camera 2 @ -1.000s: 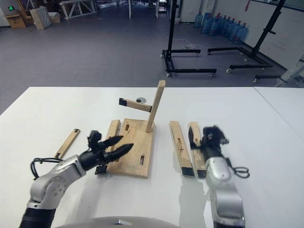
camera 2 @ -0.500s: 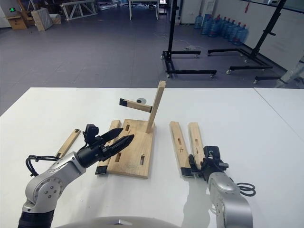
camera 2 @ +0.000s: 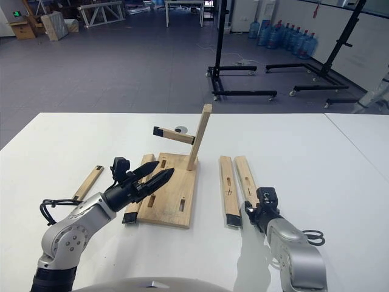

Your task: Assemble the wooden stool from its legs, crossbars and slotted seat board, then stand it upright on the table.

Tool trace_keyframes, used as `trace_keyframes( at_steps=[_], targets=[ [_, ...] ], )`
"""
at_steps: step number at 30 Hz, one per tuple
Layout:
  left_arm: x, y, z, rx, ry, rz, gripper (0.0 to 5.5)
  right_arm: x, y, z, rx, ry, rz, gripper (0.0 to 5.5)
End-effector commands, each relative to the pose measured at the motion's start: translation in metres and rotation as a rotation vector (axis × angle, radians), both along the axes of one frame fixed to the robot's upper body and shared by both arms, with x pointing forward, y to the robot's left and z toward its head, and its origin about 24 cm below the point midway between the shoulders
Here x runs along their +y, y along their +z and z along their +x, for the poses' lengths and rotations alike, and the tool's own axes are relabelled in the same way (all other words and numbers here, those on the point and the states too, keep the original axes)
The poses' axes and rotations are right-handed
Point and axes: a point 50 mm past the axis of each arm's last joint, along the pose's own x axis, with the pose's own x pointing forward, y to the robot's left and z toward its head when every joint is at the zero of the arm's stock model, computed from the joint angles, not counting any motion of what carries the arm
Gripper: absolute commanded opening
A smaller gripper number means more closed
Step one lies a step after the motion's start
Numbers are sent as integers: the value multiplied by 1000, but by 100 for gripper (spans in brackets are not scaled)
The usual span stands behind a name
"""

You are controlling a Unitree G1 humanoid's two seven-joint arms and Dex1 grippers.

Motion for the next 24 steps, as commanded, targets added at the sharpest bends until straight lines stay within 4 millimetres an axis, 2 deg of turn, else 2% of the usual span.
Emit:
trace_keyframes(
  at_steps=[1,3,4,7,8,9,11,13,15,17,21,24],
  targets=[
    [2,1,7,-44,51,42,501,-3,-14,-3,70,-43,13,201],
    [2,3,12,-74,92,48,501,-9,-6,12,-33,-59,-25,201],
    [3,5,15,-93,105,43,501,-13,7,27,-158,-59,-57,201],
    [3,14,22,-157,117,21,501,-23,55,71,-568,-43,-91,201],
    [3,19,25,-178,112,-2,501,-22,73,82,-704,-7,-26,201],
    [4,25,28,-198,94,-47,501,-15,95,89,-846,99,53,201],
    [3,40,28,-246,6,-147,501,4,134,87,-1053,354,284,201],
    [1,50,25,-257,-91,-225,501,26,154,73,-1109,637,490,201],
    [1,58,17,-237,-213,-340,501,46,155,59,-1030,914,663,201],
    [3,63,2,-239,-363,-428,501,60,142,56,-904,1089,763,201],
    [5,64,0,-212,-432,-467,501,73,117,51,-714,1235,917,201],
    [4,63,3,-209,-433,-461,501,76,105,47,-627,1269,999,201]
  ],
)
